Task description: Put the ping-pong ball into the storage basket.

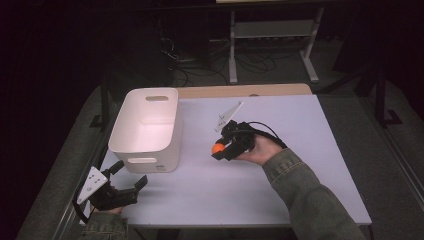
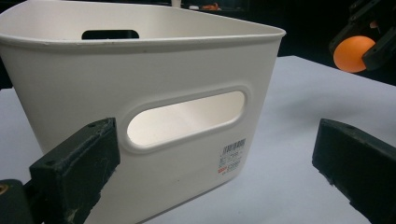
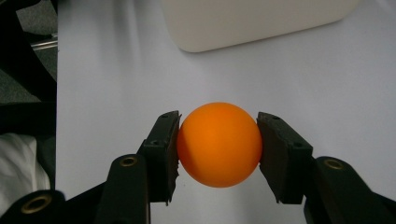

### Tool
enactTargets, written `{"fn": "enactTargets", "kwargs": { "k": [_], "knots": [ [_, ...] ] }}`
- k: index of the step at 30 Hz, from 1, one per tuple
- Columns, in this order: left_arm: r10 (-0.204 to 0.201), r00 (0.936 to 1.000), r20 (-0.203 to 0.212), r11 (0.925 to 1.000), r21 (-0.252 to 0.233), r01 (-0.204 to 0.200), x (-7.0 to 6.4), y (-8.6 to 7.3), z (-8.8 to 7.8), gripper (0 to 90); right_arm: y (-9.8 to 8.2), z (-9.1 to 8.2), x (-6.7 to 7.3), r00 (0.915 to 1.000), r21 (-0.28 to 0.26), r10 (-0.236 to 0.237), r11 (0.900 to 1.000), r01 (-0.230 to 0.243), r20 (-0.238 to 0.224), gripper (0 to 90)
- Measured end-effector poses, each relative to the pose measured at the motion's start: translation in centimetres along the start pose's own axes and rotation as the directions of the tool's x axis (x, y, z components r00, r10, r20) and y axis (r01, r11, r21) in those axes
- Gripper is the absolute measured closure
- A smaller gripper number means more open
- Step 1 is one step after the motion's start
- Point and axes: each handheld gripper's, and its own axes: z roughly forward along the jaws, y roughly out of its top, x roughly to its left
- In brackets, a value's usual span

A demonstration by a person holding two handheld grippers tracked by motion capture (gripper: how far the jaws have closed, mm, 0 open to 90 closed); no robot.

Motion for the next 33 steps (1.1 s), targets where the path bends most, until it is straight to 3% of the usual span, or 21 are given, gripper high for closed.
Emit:
{"fn": "enactTargets", "kwargs": {
  "k": [11,33],
  "knots": [
    [-0.002,1.0,-0.003,1.0,-0.005,0.002,0.0,0.0,0.0,0.4,1.9,-0.9,0.1,0.9996,-0.027,-0.028,0.999,0.028,0.004,49.7],
    [-0.001,1.0,-0.003,1.0,-0.002,0.001,0.0,0.0,0.0,0.3,6.1,-0.9,0.3,0.995,-0.003,-0.099,0.995,0.099,-0.016,49.7]
  ]
}}
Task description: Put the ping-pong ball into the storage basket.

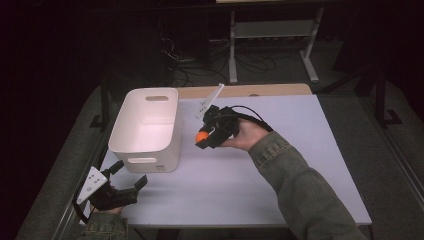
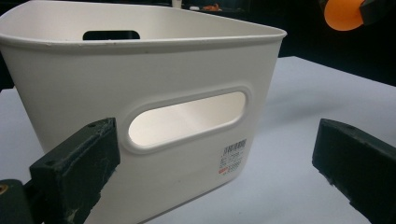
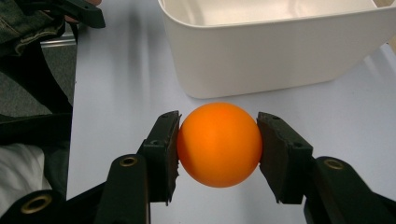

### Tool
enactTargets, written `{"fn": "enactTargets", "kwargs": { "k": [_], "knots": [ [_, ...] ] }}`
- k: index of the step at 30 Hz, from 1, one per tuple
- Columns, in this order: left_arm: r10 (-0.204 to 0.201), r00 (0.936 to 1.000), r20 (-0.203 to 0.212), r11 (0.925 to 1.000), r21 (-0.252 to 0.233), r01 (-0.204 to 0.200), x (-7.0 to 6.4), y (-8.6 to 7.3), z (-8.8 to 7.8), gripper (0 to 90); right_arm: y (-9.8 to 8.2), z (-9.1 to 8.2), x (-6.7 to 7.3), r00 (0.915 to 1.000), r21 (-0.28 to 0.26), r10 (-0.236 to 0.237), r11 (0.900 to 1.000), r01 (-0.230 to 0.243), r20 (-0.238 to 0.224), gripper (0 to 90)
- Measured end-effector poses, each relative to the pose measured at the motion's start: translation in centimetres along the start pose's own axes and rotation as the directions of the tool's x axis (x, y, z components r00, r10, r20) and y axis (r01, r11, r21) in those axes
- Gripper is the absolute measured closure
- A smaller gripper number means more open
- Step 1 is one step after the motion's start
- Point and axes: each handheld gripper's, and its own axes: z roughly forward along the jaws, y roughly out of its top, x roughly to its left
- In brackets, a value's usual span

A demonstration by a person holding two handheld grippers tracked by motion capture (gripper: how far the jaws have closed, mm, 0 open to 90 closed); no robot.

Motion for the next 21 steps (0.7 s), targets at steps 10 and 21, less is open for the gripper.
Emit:
{"fn": "enactTargets", "kwargs": {
  "k": [10,21],
  "knots": [
    [-0.003,1.0,0.002,1.0,-0.002,0.003,0.0,0.0,0.0,0.3,2.3,0.2,-0.3,0.9996,-0.009,-0.026,1.0,0.026,-0.013,49.6],
    [-0.002,1.0,0.001,1.0,-0.002,0.002,0.0,0.0,0.0,0.3,3.9,0.4,-0.5,0.9993,0.0,-0.036,0.999,0.036,-0.01,49.6]
  ]
}}
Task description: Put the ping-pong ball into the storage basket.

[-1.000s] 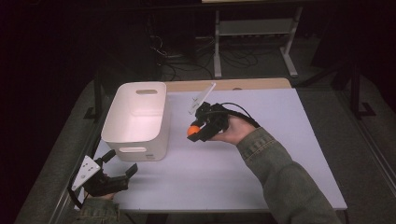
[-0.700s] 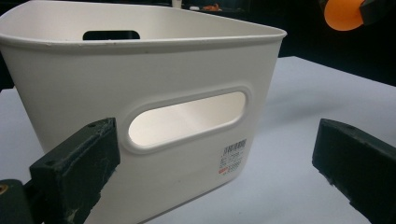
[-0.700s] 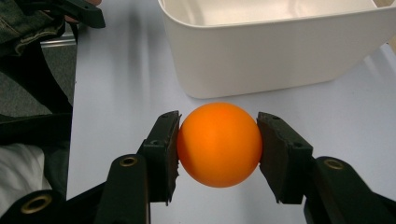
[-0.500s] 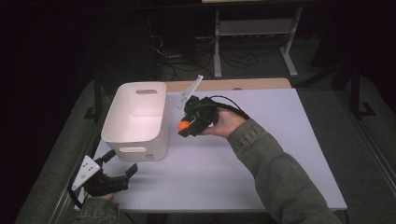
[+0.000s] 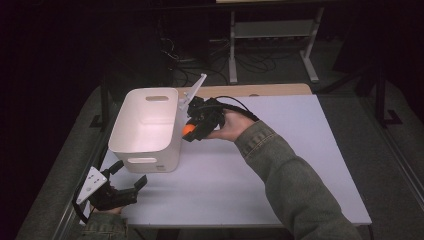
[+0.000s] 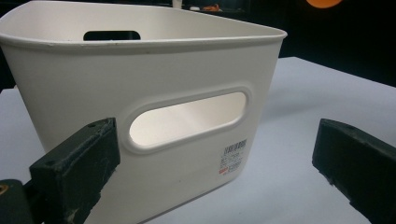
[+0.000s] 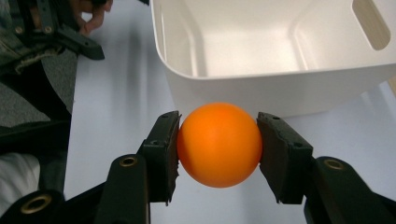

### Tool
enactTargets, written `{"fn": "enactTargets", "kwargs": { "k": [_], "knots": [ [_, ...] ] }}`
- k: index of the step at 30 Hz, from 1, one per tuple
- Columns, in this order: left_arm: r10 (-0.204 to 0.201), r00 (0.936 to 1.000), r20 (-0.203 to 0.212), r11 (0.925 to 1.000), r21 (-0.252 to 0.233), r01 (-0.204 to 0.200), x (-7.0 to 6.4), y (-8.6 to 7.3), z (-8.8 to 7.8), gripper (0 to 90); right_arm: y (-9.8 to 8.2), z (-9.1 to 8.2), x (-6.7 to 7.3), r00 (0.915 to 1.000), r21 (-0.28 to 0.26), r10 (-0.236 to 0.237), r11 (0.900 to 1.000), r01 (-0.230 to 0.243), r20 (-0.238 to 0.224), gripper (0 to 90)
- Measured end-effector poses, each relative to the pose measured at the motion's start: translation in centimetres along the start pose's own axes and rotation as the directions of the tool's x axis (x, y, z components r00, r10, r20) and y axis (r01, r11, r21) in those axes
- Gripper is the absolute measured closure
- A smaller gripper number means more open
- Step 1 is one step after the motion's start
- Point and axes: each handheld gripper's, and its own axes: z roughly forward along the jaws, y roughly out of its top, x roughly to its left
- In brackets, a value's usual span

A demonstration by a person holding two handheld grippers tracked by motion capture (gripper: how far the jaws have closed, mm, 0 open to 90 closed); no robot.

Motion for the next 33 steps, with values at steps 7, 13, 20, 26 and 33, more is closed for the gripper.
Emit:
{"fn": "enactTargets", "kwargs": {
  "k": [7,13,20,26,33],
  "knots": [
    [-0.001,1.0,0.0,1.0,-0.001,0.001,0.0,0.0,0.0,0.3,1.1,-0.4,-0.3,1.0,-0.007,-0.006,1.0,0.006,-0.002,49.6],
    [-0.002,1.0,0.0,1.0,-0.001,0.002,0.0,0.0,0.0,0.3,2.1,-0.3,-0.4,0.9997,-0.004,-0.02,1.0,0.02,-0.013,49.6],
    [-0.002,1.0,0.001,1.0,-0.004,0.002,0.1,0.0,0.0,0.3,3.0,0.1,-0.7,0.9995,-0.009,-0.028,1.0,0.028,-0.014,49.6],
    [-0.004,1.0,0.002,1.0,-0.005,0.004,0.0,0.0,0.0,0.4,3.6,0.4,-0.8,0.9985,0.022,-0.053,0.998,0.052,0.012,49.6],
    [-0.006,1.0,0.003,1.0,-0.005,0.006,0.0,0.0,0.0,0.3,4.1,0.9,-0.8,0.9983,0.019,-0.057,0.998,0.058,-0.004,49.6]
  ]
}}
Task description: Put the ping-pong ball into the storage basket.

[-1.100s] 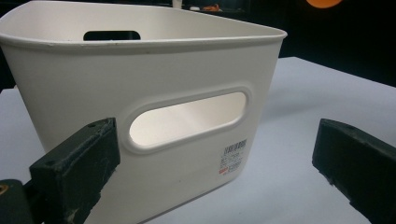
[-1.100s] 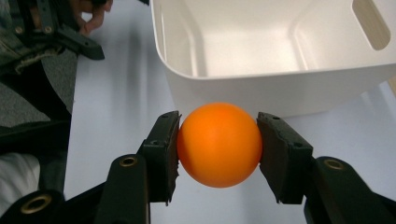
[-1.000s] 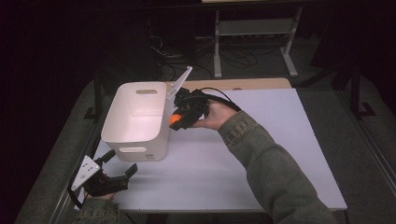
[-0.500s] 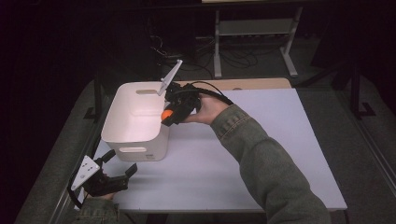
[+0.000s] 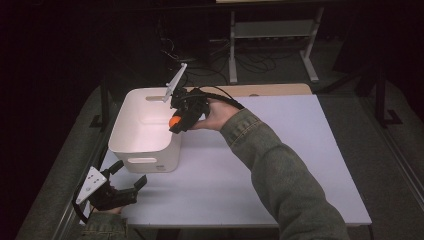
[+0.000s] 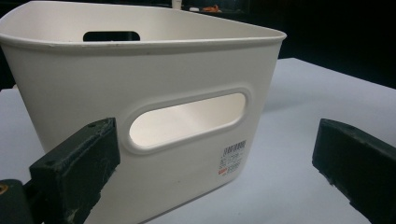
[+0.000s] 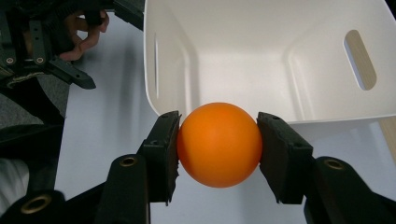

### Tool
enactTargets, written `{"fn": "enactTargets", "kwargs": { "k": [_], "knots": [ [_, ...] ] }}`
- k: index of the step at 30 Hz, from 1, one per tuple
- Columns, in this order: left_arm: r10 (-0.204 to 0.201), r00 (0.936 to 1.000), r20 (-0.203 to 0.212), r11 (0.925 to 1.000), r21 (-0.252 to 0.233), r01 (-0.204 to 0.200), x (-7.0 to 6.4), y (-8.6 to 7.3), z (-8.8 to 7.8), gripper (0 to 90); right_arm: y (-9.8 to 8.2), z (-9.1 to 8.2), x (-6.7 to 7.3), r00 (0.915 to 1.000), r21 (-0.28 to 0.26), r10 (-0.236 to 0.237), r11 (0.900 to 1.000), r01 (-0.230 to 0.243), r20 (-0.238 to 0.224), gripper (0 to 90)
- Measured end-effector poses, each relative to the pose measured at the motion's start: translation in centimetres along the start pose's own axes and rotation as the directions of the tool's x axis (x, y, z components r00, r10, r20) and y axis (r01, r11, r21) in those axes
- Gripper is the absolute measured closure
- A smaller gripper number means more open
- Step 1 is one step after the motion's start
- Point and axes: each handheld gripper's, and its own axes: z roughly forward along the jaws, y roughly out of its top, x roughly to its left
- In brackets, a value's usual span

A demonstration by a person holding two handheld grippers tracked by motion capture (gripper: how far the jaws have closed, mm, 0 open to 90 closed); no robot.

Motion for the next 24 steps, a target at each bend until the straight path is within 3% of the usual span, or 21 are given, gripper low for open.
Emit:
{"fn": "enactTargets", "kwargs": {
  "k": [12,24],
  "knots": [
    [-0.001,1.0,-0.001,1.0,0.0,0.001,0.0,0.0,0.0,0.3,1.1,1.1,-0.2,0.9997,0.013,-0.017,1.0,0.017,-0.018,49.6],
    [-0.006,1.0,-0.001,1.0,-0.004,0.006,0.0,0.0,0.0,0.3,2.4,1.7,-1.1,0.9997,-0.018,-0.023,1.0,0.023,-0.011,49.6]
  ]
}}
